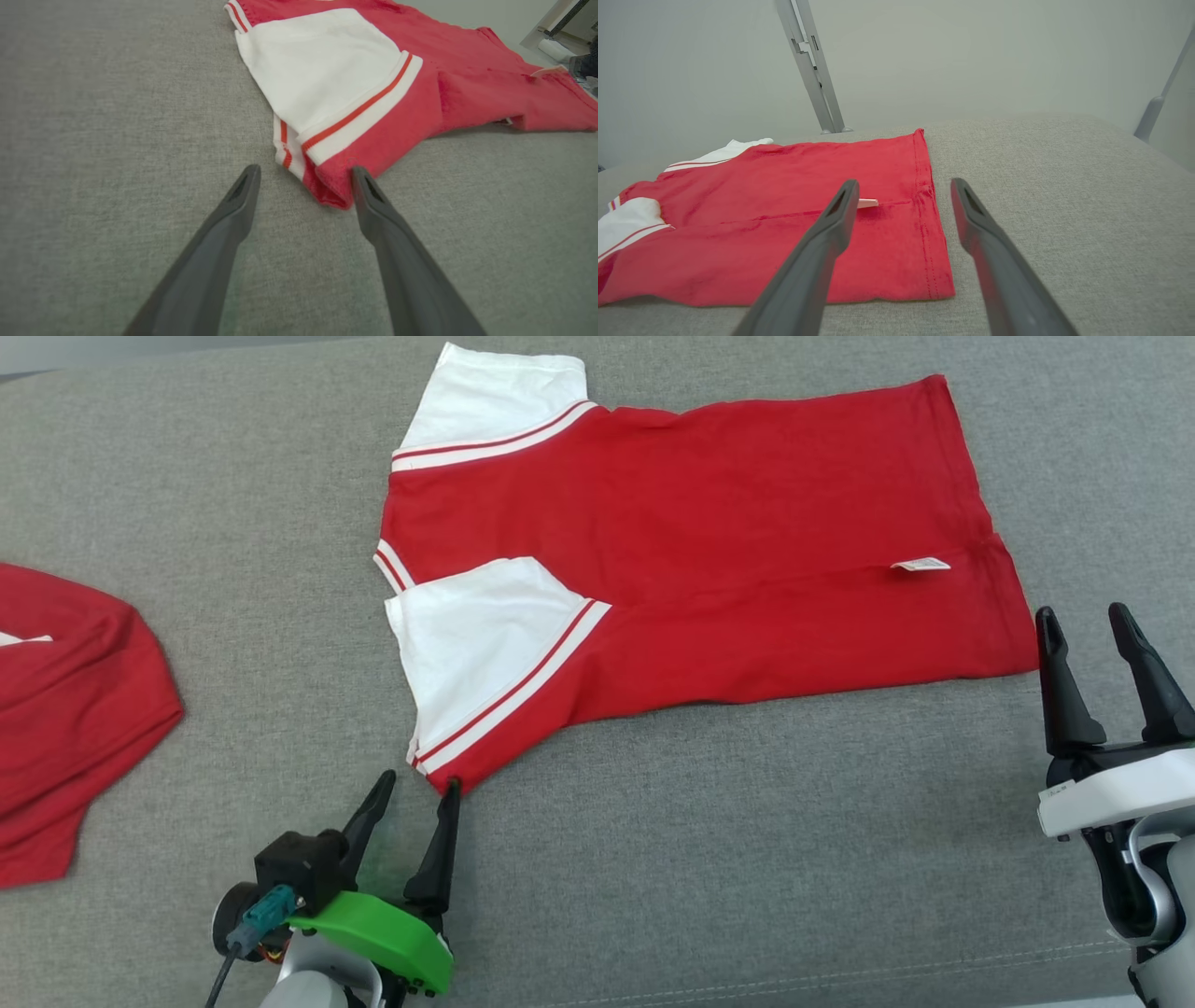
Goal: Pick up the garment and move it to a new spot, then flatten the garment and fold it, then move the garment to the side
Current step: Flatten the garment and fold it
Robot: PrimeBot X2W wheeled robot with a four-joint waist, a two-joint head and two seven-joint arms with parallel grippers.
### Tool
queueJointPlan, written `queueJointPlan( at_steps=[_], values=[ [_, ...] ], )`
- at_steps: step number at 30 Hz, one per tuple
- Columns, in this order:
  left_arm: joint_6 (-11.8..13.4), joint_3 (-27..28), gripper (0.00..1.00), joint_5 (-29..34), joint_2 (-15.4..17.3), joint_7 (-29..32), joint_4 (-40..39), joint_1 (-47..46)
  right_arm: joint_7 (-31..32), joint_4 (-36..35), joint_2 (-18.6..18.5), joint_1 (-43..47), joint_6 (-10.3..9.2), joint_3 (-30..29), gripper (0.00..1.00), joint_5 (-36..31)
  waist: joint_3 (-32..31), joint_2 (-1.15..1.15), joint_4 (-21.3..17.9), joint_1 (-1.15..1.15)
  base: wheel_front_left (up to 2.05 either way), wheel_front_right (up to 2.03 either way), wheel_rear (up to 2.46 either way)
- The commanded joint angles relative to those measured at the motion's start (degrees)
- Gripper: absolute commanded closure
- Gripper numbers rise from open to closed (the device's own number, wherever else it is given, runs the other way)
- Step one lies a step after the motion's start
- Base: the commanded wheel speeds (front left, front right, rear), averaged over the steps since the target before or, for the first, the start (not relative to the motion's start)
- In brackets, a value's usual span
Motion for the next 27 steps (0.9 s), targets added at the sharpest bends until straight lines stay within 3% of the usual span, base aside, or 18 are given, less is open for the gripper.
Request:
queueJointPlan(
  at_steps=[1, 4, 5, 6, 7, 8, 9, 17, 25, 26, 27],
  values=[
    [-0.39, -0.12, 0.00, -0.01, -0.12, 0.12, 0.65, -1.44, -0.16, 0.03, -0.16, -0.25, 0.00, -0.15, 0.00, 0.38, 0.40, 0.00, -0.19, 0.00, 0.00, 0.00, 0.00],
    [-0.69, -0.77, 0.02, -0.12, -0.33, 0.92, 2.63, -2.78, -0.15, 0.44, -0.36, -0.48, 0.00, 0.07, 0.00, 0.85, 1.03, 0.00, -0.17, 0.00, 0.00, 0.00, 0.00],
    [-0.74, -0.91, 0.21, -0.12, -0.47, 1.06, 3.19, -3.35, -0.16, 0.66, -0.14, -0.60, 0.00, -0.21, 0.00, 1.34, 1.25, 0.00, -0.09, 0.00, 0.00, 0.00, 0.00],
    [-0.85, -0.99, 0.48, -0.23, -0.52, 1.12, 3.80, -3.91, -0.15, 1.06, 0.08, -0.66, 0.00, -0.47, 0.00, 2.06, 1.46, 0.00, 0.00, 0.00, 0.00, 0.00, 0.00],
    [-0.83, -1.09, 0.53, -0.32, -0.53, 1.06, 4.20, -4.31, -0.15, 1.55, 0.32, -0.62, 0.00, -0.60, 0.00, 2.70, 1.65, 0.00, 0.08, 0.00, 0.00, 0.00, 0.00],
    [-0.96, -1.24, 0.86, -0.30, -0.58, 0.97, 4.62, -4.69, -0.16, 2.21, 0.44, -0.70, 0.00, -0.53, 0.00, 3.28, 1.81, 0.00, 0.18, 0.00, 0.00, 0.00, 0.00],
    [-1.14, -1.52, 1.00, -0.47, -0.60, 1.08, 5.00, -4.85, -0.16, 2.99, 0.45, -0.81, 0.00, -0.63, 0.00, 3.86, 1.94, 0.00, 0.27, 0.00, 0.00, 0.00, 0.00],
    [-2.29, -2.28, 1.00, -2.63, 1.25, 0.37, 3.87, -5.55, -0.16, 12.01, -0.02, -3.92, 0.00, 0.24, 0.00, 7.42, 2.66, 0.00, 1.49, 0.00, 0.00, 0.00, 0.00],
    [-2.50, -3.11, 1.00, -2.41, 3.64, 1.18, 3.35, -7.12, -0.15, 21.67, 1.38, -9.52, 0.00, 4.14, 0.00, 15.17, 3.64, 0.00, 2.41, 0.00, 0.00, 0.00, 0.00],
    [-2.50, -3.25, 1.00, -2.21, 3.77, 1.30, 3.35, -7.38, -0.14, 22.95, 1.20, -10.23, 0.01, 4.78, 0.56, 16.60, 3.75, 0.00, 2.51, 0.00, 0.00, 0.00, 0.00],
    [-2.48, -3.39, 1.00, -2.09, 3.83, 1.36, 3.35, -7.59, -0.12, 23.51, 0.97, -10.77, 0.00, 5.36, 1.00, 17.44, 3.82, 0.00, 2.61, 0.00, 0.00, 0.00, 0.00]
  ],
)
